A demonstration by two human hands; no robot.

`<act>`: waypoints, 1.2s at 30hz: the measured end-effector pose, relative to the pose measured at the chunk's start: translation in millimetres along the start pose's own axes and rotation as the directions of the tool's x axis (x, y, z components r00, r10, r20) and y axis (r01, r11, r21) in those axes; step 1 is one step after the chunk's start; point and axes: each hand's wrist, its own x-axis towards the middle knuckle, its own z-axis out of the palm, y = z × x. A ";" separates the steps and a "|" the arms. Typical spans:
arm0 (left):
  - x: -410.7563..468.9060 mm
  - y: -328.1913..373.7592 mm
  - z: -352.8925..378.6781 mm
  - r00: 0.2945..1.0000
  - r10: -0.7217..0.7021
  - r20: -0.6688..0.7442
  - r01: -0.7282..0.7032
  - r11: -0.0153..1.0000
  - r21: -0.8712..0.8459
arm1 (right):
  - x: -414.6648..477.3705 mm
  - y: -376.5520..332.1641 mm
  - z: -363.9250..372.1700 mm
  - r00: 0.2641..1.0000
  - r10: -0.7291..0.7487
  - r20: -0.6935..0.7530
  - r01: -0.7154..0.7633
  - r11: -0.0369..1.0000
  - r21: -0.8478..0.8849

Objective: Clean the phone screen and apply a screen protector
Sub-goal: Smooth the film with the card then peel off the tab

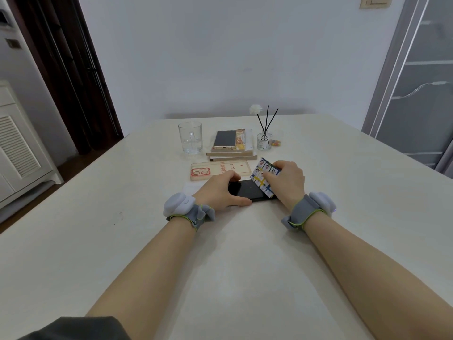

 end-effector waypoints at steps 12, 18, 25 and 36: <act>1.0 -0.4 0.3 1.000 -0.007 0.005 0.007 1.000 -0.018 | 1.6 -0.8 4.4 1.000 0.003 0.010 -0.003 1.000 -0.013; 0.2 -0.6 -1.4 1.000 0.001 0.025 0.000 1.000 -0.025 | 2.3 2.1 -2.7 0.998 0.033 -0.048 -0.034 0.999 -0.021; 0.2 -4.2 -4.1 1.000 -0.015 0.027 0.016 1.000 -0.013 | -0.6 5.7 -6.4 0.998 0.044 -0.040 -0.047 0.995 -0.089; 0.2 -3.1 -2.2 1.000 -0.011 0.016 0.012 0.999 -0.038 | -1.8 6.1 -12.4 0.996 0.059 -0.064 -0.066 0.991 -0.119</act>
